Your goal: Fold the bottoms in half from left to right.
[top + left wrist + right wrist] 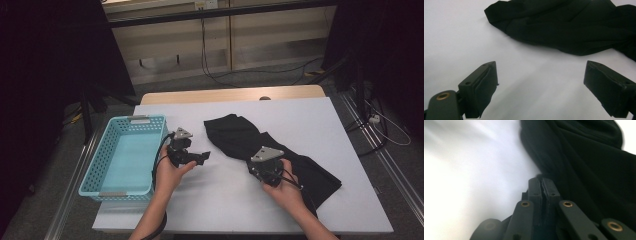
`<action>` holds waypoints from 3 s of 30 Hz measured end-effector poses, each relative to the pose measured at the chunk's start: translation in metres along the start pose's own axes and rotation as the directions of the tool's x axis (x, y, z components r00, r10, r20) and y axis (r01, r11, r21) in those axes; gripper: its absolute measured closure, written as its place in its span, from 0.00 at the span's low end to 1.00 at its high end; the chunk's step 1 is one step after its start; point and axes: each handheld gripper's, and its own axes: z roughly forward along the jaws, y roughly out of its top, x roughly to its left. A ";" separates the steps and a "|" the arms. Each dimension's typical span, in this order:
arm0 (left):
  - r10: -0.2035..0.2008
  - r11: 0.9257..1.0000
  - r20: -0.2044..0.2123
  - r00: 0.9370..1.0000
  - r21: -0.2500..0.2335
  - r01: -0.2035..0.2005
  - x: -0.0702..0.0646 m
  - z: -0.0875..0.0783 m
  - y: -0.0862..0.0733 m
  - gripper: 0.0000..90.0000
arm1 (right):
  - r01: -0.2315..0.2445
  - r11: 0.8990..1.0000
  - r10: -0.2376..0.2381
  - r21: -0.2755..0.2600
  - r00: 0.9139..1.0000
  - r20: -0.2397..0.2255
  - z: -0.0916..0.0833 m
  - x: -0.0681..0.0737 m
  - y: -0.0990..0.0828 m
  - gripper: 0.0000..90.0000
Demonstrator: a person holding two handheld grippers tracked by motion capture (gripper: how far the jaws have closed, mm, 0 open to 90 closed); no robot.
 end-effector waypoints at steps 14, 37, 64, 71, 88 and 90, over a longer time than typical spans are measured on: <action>-0.110 0.993 -0.018 0.994 -0.036 0.109 0.014 0.012 0.010 0.17 | 0.126 0.992 -0.117 0.032 0.973 -0.200 -0.017 0.034 -0.003 0.98; -0.215 0.976 -0.054 0.975 0.026 0.217 0.028 0.083 0.036 0.68 | 0.090 0.996 -0.078 0.024 0.951 -0.298 -0.032 0.027 -0.013 0.98; -0.225 0.973 -0.132 0.965 0.025 0.230 0.063 0.060 0.038 0.45 | 0.104 0.993 -0.083 0.051 0.949 -0.304 -0.033 0.026 -0.018 0.98; -0.217 0.972 -0.135 0.967 0.058 0.227 0.060 0.071 0.035 0.70 | 0.105 0.993 -0.085 0.049 0.949 -0.304 -0.031 0.027 -0.017 0.98; -0.310 0.949 -0.191 0.931 0.000 0.316 0.078 0.039 0.037 0.96 | 0.063 0.998 -0.059 0.006 0.960 -0.275 -0.023 0.034 -0.008 0.84; -0.300 0.953 -0.190 0.935 -0.004 0.304 0.076 0.039 0.037 0.96 | 0.040 0.999 -0.039 -0.002 0.967 -0.252 -0.027 0.028 -0.006 0.74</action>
